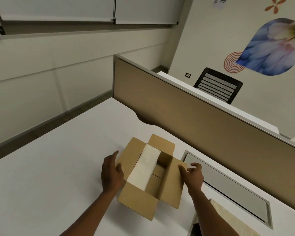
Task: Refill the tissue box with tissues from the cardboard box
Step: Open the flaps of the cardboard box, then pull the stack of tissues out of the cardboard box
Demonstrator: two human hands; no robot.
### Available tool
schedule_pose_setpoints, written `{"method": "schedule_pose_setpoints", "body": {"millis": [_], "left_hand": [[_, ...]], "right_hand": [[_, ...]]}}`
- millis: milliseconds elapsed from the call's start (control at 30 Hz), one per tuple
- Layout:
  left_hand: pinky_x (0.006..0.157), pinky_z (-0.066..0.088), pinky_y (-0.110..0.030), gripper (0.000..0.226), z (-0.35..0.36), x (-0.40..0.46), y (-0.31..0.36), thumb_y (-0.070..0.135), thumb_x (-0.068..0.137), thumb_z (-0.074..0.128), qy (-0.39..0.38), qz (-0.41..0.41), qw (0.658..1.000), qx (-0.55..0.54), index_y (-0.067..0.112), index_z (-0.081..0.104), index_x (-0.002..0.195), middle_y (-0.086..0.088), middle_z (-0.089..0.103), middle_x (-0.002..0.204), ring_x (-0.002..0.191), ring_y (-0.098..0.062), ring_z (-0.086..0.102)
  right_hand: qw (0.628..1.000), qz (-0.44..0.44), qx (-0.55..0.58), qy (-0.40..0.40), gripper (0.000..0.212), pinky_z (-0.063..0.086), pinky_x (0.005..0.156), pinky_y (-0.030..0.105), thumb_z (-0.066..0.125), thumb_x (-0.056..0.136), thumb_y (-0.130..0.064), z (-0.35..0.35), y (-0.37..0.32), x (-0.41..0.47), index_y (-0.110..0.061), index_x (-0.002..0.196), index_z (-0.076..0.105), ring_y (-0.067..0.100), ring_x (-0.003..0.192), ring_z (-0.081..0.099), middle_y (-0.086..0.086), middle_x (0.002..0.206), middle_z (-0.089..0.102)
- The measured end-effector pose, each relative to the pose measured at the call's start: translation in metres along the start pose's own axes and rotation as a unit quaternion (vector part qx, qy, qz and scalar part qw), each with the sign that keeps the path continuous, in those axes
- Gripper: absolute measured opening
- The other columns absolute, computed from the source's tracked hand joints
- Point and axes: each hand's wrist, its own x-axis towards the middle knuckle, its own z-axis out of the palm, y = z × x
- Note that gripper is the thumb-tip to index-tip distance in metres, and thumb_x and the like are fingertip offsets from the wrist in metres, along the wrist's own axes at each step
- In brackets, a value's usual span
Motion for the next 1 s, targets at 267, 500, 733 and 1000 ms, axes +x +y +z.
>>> {"method": "schedule_pose_setpoints", "body": {"millis": [267, 500, 733, 1000], "left_hand": [[0.092, 0.054, -0.032, 0.029, 0.015, -0.015, 0.007, 0.016, 0.097, 0.059, -0.095, 0.057, 0.985, 0.135, 0.008, 0.069, 0.123, -0.008, 0.072, 0.121, 0.110, -0.026, 0.067], [0.098, 0.052, -0.034, 0.043, 0.031, -0.027, 0.000, 0.030, 0.104, 0.044, -0.137, 0.061, 0.974, 0.170, 0.020, 0.047, 0.146, -0.005, 0.056, 0.144, 0.129, -0.024, 0.052], [0.099, 0.053, -0.035, 0.044, 0.039, -0.029, -0.006, 0.027, 0.103, 0.048, -0.120, 0.032, 0.982, 0.145, 0.017, 0.049, 0.146, -0.007, 0.061, 0.139, 0.126, -0.025, 0.058], [0.102, 0.051, -0.033, 0.047, 0.045, -0.030, -0.009, 0.033, 0.103, 0.045, -0.117, 0.004, 0.982, 0.147, 0.019, 0.045, 0.147, -0.006, 0.059, 0.140, 0.125, -0.023, 0.059]], "right_hand": [[0.930, -0.225, -0.285, -0.052, 0.022, 0.054, 0.088, 0.036, 0.056, 0.098, -0.015, 0.022, 0.001, -0.036, -0.009, 0.115, 0.070, 0.029, 0.108, 0.061, 0.010, 0.122, 0.064], [0.947, -0.255, -0.185, -0.064, 0.032, 0.055, 0.084, 0.027, 0.065, 0.097, -0.018, 0.048, -0.021, -0.081, -0.012, 0.128, 0.068, 0.021, 0.096, 0.068, 0.004, 0.116, 0.071], [0.970, 0.110, 0.035, -0.214, 0.069, 0.051, 0.097, 0.036, 0.072, 0.090, -0.050, 0.088, -0.055, -0.079, -0.009, 0.139, 0.047, 0.027, 0.124, 0.059, 0.006, 0.129, 0.059], [0.971, 0.167, 0.051, -0.166, 0.066, 0.055, 0.088, 0.032, 0.072, 0.084, -0.064, 0.121, -0.042, -0.074, -0.012, 0.117, 0.050, 0.024, 0.104, 0.065, 0.006, 0.121, 0.064]]}}
